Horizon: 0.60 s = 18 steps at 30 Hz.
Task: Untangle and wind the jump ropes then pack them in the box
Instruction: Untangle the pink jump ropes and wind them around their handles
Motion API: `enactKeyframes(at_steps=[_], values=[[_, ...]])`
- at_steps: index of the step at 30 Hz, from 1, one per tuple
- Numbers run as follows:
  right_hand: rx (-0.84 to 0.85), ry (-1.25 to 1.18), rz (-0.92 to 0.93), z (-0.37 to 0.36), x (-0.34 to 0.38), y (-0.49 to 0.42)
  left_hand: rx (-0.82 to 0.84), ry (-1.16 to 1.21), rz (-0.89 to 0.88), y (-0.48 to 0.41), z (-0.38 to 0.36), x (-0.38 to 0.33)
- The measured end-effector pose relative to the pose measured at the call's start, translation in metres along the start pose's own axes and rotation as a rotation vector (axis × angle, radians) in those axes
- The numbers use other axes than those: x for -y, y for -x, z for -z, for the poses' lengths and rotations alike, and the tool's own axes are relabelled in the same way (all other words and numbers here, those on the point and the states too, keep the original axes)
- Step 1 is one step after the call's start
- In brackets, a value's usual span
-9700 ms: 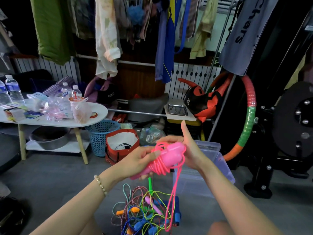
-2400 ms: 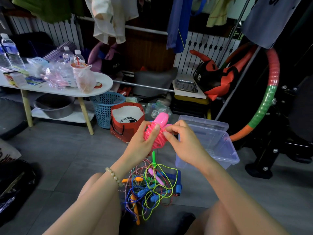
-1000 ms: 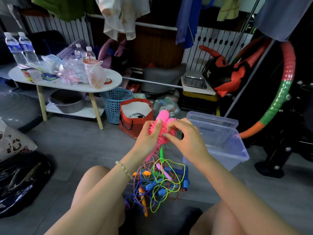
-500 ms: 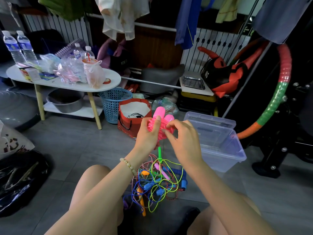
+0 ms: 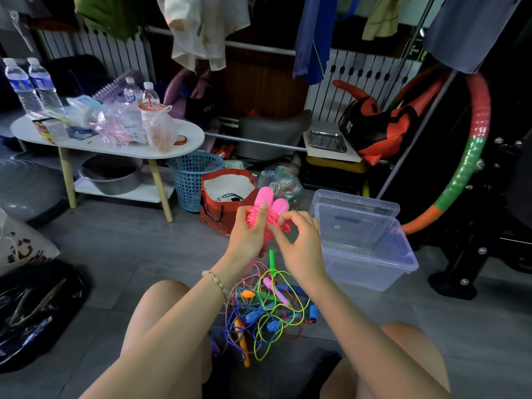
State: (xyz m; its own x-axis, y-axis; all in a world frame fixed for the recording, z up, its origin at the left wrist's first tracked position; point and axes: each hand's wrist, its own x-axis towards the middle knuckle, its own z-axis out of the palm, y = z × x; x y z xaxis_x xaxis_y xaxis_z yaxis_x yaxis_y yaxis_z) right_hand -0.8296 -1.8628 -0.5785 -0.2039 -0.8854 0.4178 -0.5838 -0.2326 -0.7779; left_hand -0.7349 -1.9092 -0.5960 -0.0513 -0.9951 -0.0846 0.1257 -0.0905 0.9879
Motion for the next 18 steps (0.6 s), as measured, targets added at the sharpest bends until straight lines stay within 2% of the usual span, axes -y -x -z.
enactKeyframes(at_steps=[3, 6, 11, 16, 18], values=[[0.121, -0.015, 0.012, 0.011, -0.003, -0.002, 0.054, 0.123, 0.149, -0.010, 0.013, 0.002], [0.115, -0.096, 0.021, 0.023, -0.013, 0.000, 0.088, 0.258, 0.285, -0.022, 0.021, 0.000], [0.200, -0.351, -0.088, 0.018, 0.000, 0.005, 0.125, 0.100, 0.177, -0.014, 0.006, -0.003], [0.081, -0.411, -0.093, 0.020, 0.008, 0.003, 0.061, 0.100, 0.086, -0.012, 0.003, -0.003], [0.045, -0.441, -0.172, 0.021, 0.004, 0.001, 0.013, 0.167, 0.093, -0.015, 0.009, -0.004]])
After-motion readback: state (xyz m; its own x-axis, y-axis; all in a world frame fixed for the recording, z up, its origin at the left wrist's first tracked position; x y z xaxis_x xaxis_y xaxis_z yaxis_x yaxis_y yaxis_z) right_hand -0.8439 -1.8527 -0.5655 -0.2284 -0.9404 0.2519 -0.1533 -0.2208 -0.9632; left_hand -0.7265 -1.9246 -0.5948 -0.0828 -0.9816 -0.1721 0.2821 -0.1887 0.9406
